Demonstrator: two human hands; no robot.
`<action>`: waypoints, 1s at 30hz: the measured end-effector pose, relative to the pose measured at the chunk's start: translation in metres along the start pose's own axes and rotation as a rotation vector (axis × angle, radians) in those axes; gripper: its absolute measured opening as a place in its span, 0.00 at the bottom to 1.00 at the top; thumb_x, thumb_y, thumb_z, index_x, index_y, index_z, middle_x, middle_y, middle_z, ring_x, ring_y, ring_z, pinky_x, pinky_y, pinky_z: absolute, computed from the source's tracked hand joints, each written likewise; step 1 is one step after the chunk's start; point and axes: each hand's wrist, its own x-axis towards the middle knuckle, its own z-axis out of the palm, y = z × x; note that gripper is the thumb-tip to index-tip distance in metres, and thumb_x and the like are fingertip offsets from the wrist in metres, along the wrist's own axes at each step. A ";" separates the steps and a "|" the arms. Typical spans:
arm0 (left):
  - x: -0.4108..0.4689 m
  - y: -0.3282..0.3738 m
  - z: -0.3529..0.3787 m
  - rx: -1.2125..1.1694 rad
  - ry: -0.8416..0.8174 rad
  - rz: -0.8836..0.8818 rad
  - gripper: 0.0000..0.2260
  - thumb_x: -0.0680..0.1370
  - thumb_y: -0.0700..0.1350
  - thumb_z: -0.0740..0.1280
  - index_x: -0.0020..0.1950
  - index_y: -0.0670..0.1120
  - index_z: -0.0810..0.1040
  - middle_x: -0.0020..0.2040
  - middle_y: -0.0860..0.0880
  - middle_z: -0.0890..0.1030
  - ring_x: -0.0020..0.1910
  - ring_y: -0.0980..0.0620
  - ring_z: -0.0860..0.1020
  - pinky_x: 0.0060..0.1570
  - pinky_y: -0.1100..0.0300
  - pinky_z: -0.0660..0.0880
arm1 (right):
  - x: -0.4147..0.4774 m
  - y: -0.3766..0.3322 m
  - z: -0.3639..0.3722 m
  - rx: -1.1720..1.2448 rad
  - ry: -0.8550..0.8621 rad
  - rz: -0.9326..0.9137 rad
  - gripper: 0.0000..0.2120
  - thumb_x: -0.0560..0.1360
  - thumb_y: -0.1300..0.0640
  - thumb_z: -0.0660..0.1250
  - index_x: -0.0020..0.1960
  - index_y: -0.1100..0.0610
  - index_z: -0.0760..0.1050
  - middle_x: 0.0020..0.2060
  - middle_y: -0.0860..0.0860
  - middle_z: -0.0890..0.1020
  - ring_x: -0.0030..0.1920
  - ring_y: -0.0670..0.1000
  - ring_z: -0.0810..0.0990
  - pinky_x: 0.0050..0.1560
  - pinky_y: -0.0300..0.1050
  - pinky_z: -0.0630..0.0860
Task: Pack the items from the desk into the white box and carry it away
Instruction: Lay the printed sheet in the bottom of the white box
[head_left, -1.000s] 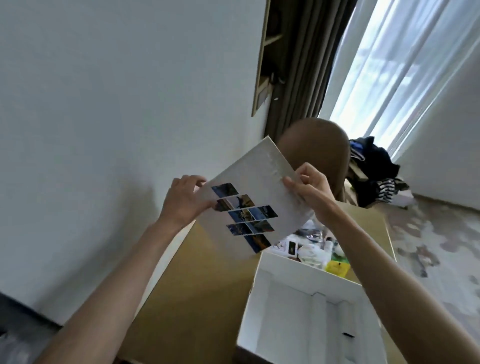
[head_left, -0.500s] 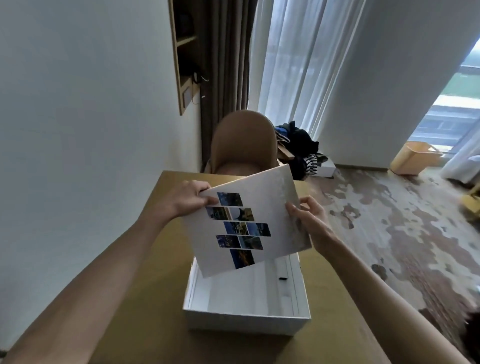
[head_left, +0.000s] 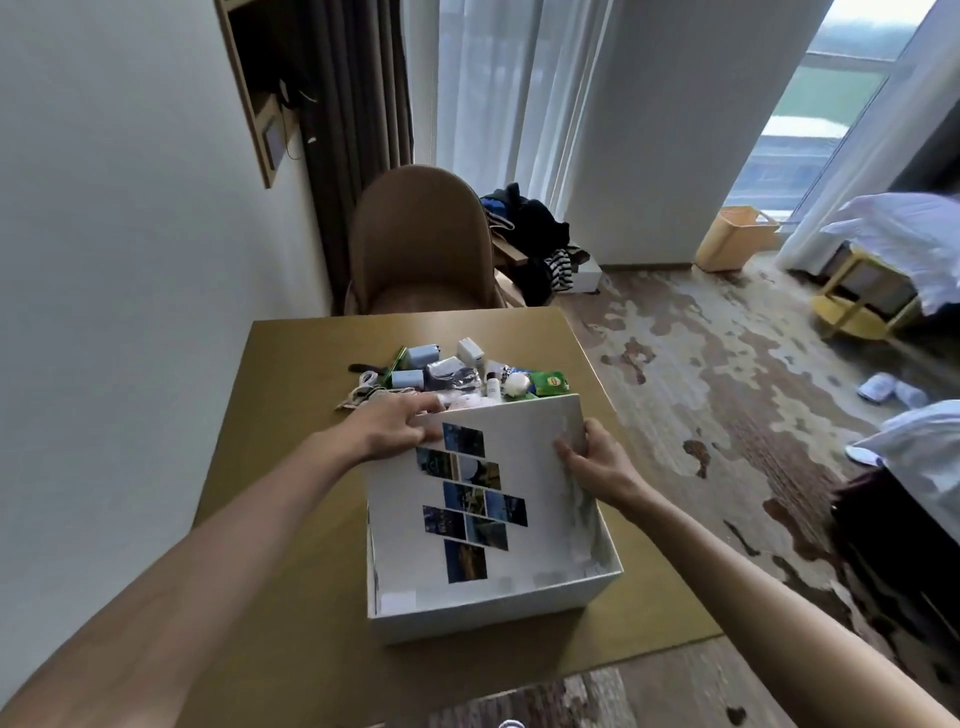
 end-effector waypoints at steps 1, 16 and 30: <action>0.004 -0.001 0.004 0.031 -0.011 0.007 0.10 0.77 0.53 0.66 0.57 0.59 0.73 0.56 0.49 0.79 0.52 0.50 0.76 0.49 0.54 0.72 | -0.001 0.003 0.001 -0.064 0.011 0.010 0.18 0.78 0.52 0.64 0.65 0.57 0.65 0.58 0.57 0.78 0.54 0.56 0.78 0.55 0.55 0.78; 0.011 -0.009 0.035 0.074 -0.286 -0.038 0.15 0.80 0.48 0.64 0.64 0.48 0.68 0.62 0.43 0.76 0.57 0.46 0.74 0.59 0.50 0.72 | 0.011 0.006 0.029 -0.793 0.074 -0.217 0.24 0.77 0.50 0.60 0.72 0.48 0.60 0.60 0.60 0.78 0.50 0.63 0.81 0.44 0.51 0.75; 0.011 -0.002 0.040 0.138 -0.313 -0.120 0.08 0.80 0.48 0.63 0.56 0.47 0.69 0.53 0.45 0.77 0.51 0.47 0.75 0.52 0.51 0.74 | 0.023 0.007 0.021 -0.894 0.075 -0.391 0.22 0.77 0.43 0.60 0.66 0.54 0.67 0.50 0.59 0.79 0.43 0.59 0.81 0.36 0.46 0.68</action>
